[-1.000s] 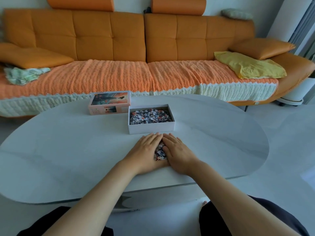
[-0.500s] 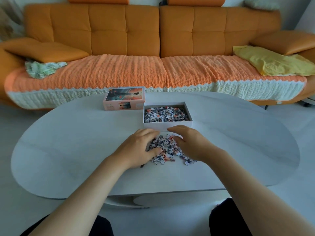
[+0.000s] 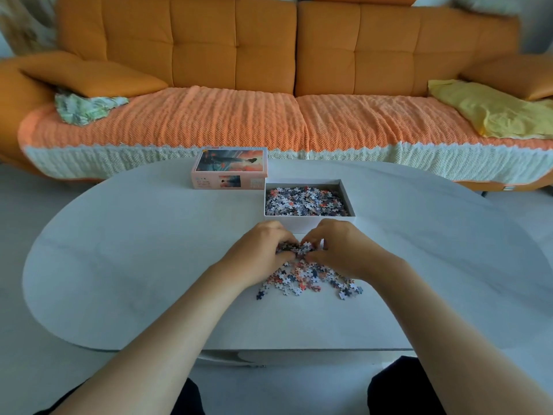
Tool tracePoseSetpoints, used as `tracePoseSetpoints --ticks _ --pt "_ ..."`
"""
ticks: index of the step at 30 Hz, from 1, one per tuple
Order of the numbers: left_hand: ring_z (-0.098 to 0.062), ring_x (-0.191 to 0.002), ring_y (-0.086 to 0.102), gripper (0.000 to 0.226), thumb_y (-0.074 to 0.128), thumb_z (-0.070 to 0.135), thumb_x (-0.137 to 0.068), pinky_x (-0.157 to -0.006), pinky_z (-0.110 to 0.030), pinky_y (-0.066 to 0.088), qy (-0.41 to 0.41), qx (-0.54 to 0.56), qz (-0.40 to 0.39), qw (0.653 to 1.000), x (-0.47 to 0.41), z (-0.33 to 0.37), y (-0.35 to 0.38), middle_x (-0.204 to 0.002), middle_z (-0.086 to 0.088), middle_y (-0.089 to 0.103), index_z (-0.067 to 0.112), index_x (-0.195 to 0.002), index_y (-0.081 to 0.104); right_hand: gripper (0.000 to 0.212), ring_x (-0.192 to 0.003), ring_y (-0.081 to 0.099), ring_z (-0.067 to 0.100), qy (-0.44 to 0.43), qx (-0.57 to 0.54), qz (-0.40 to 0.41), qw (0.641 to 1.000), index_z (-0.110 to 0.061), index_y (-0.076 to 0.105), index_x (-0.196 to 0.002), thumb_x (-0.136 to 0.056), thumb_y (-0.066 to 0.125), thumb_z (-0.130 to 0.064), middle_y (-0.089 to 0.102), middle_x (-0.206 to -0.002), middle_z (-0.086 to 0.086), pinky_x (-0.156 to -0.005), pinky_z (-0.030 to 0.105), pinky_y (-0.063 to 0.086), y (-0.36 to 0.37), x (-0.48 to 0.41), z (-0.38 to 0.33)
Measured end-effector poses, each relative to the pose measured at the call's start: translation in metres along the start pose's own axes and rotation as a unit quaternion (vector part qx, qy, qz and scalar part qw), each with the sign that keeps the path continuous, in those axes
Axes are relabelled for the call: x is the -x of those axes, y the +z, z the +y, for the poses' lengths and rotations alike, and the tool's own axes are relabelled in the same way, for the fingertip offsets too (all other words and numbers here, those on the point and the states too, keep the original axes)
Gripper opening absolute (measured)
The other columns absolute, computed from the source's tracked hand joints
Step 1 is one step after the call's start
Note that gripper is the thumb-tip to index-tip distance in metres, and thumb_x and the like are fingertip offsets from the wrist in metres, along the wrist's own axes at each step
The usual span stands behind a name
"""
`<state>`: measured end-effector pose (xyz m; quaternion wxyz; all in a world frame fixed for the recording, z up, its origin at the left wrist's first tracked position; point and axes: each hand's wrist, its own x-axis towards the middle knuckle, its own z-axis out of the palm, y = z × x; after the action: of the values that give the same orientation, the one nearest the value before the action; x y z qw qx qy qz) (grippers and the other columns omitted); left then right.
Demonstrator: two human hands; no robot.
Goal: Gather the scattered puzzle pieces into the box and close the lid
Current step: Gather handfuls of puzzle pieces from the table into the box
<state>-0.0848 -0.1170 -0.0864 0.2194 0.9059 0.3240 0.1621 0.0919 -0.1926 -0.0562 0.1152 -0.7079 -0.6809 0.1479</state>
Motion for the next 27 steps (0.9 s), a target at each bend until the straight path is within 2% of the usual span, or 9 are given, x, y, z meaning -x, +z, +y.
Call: tracePoseSetpoints --ticks 4,7,11,14,16,19,21,24,27 --pt "-0.01 -0.081 0.058 0.018 0.073 0.023 -0.086 -0.079 -0.035 0.052 -0.01 0.024 0.012 1.0 -0.005 0.003 -0.007 -0.095 0.006 0.06 0.022 -0.103 0.074 0.02 -0.076 0.057 0.003 0.002 -0.012 0.016 1.0 -0.026 0.074 -0.103 -0.084 0.072 -0.032 0.066 -0.093 -0.01 -0.066 0.013 0.04 -0.004 -0.004 -0.001" --pt "-0.008 -0.079 0.062 0.014 0.069 0.021 -0.088 -0.077 -0.034 0.054 -0.012 0.038 0.02 0.999 -0.008 0.005 -0.015 -0.091 0.009 0.066 0.022 -0.101 0.074 0.016 -0.069 0.055 -0.002 -0.008 -0.021 0.031 0.999 -0.026 0.075 -0.098 -0.084 0.073 -0.033 0.061 -0.08 -0.017 -0.059 0.009 0.038 -0.009 -0.007 0.0" --pt "-0.006 -0.081 0.063 0.015 0.067 0.02 -0.09 -0.075 -0.025 0.052 -0.006 0.069 0.063 0.996 -0.019 0.008 -0.028 -0.094 0.008 0.07 0.022 -0.102 0.075 0.011 -0.069 0.057 0.004 -0.008 -0.049 0.087 0.995 -0.021 0.075 -0.09 -0.083 0.074 -0.03 0.061 -0.075 -0.014 -0.061 0.017 0.044 -0.023 -0.013 -0.001" --pt "-0.001 -0.08 0.058 0.016 0.067 0.02 -0.091 -0.07 -0.01 0.042 -0.002 0.071 0.111 0.991 -0.036 0.008 -0.035 -0.093 0.011 0.069 0.022 -0.104 0.074 0.009 -0.075 0.057 0.013 -0.015 -0.074 0.153 0.985 -0.018 0.075 -0.09 -0.083 0.074 -0.024 0.063 -0.081 -0.005 -0.07 0.026 0.046 -0.029 -0.023 0.0" --pt "0.003 -0.075 0.055 0.017 0.067 0.02 -0.09 -0.067 -0.007 0.039 -0.002 0.07 0.137 0.988 -0.047 0.006 -0.037 -0.087 0.013 0.066 0.022 -0.105 0.075 0.009 -0.077 0.057 0.018 -0.023 -0.073 0.188 0.979 -0.018 0.075 -0.091 -0.083 0.074 -0.022 0.062 -0.085 -0.001 -0.071 0.029 0.044 -0.031 -0.034 0.004" --pt "-0.006 -0.08 0.058 0.021 0.064 0.02 -0.092 -0.072 -0.023 0.048 -0.001 0.053 0.153 0.987 -0.06 0.003 -0.035 -0.092 0.008 0.068 0.021 -0.111 0.073 0.01 -0.076 0.056 0.02 -0.02 -0.074 0.22 0.973 -0.016 0.075 -0.094 -0.087 0.07 -0.021 0.06 -0.086 0.004 -0.067 0.029 0.042 -0.027 -0.048 0.01" --pt "-0.016 -0.091 0.061 0.025 0.06 0.024 -0.095 -0.08 -0.032 0.05 -0.009 0.023 0.146 0.989 -0.066 -0.003 -0.03 -0.104 0.003 0.07 0.024 -0.118 0.07 0.017 -0.085 0.058 0.023 -0.009 -0.061 0.202 0.977 -0.016 0.074 -0.102 -0.092 0.063 -0.024 0.063 -0.094 0.006 -0.073 0.033 0.046 -0.02 -0.055 0.016" --pt "-0.028 -0.112 0.053 0.032 0.05 0.028 -0.1 -0.095 -0.037 0.039 -0.034 -0.052 0.117 0.991 -0.071 -0.015 -0.021 -0.12 -0.001 0.067 0.025 -0.129 0.063 0.033 -0.114 0.051 0.026 0.021 -0.017 0.153 0.988 -0.024 0.063 -0.127 -0.098 0.052 -0.034 0.059 -0.122 0.004 -0.095 0.038 0.044 -0.012 -0.059 0.027" --pt "-0.026 -0.111 0.051 0.029 0.053 0.029 -0.098 -0.095 -0.038 0.036 -0.018 -0.082 0.126 0.988 -0.07 -0.02 -0.018 -0.12 0.002 0.066 0.025 -0.125 0.066 0.033 -0.113 0.05 0.024 0.019 -0.035 0.169 0.985 -0.025 0.06 -0.131 -0.099 0.052 -0.029 0.056 -0.122 0.002 -0.092 0.033 0.042 -0.014 -0.057 0.033"
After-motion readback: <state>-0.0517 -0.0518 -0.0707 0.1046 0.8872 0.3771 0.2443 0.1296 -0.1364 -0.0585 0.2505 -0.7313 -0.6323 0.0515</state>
